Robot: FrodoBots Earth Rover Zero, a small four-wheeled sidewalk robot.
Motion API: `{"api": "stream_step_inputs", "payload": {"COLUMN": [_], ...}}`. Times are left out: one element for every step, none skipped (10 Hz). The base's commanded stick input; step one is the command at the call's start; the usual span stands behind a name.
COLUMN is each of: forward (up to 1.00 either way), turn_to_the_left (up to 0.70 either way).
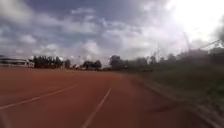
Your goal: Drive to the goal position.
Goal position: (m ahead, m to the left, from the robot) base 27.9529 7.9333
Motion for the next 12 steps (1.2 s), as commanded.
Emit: {"api": "stream_step_inputs", "payload": {"forward": [0.70,0.70,0.70,0.70,0.70,0.70,0.70,0.70,0.70,0.70,0.70,0.70], "turn_to_the_left": [0.00,0.00,0.00,0.00,0.00,0.00,0.00,0.00,0.00,0.00,0.00,0.00]}}
